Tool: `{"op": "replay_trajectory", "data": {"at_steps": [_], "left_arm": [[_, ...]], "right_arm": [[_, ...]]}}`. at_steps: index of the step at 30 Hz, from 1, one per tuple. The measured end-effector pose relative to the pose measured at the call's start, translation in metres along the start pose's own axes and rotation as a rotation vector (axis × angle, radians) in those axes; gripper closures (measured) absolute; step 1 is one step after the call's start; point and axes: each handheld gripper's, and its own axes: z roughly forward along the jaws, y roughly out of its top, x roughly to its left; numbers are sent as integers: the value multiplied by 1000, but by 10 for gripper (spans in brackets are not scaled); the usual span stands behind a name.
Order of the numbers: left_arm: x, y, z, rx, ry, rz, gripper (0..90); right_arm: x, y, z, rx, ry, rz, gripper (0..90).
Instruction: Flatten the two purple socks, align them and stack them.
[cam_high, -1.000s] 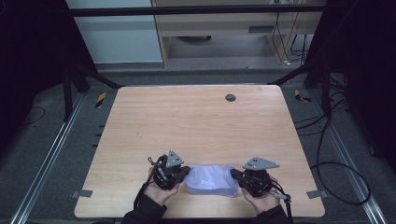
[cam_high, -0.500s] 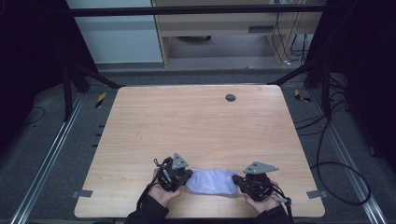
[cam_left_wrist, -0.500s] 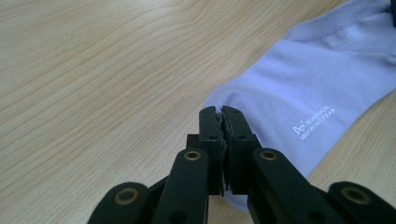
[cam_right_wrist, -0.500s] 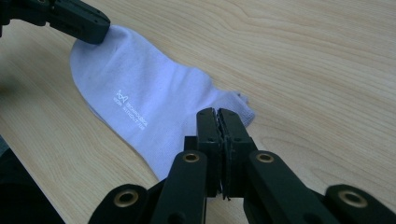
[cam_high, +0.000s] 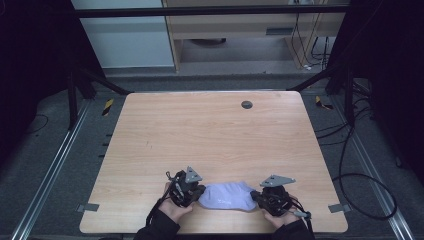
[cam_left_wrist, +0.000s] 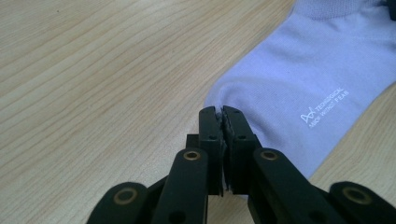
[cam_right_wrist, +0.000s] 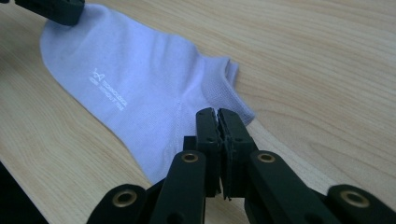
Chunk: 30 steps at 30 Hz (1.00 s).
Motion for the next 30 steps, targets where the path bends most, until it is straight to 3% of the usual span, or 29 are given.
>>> {"op": "replay_trajectory", "data": {"at_steps": [5,10,14,17,21,25,30], "left_arm": [[2,-1,-4,-19,4,0,787],[1,6,-19,-101,5,-4,735],[-10,14,-9,-122,-6,34,778],[-16,15,7,-85,-5,61,835],[-20,7,22,-20,-7,86,865],[-22,3,22,-19,-12,95,867],[-20,3,20,-38,-15,84,826]], "right_arm": [[0,-1,2,3,-21,-21,828],[-1,2,-5,-84,-21,-35,775],[1,6,-5,-130,9,-44,814],[4,6,2,-111,57,-48,861],[4,2,14,-48,66,-64,890],[0,-3,20,-2,36,-66,899],[-1,-3,20,-2,32,-63,894]]}}
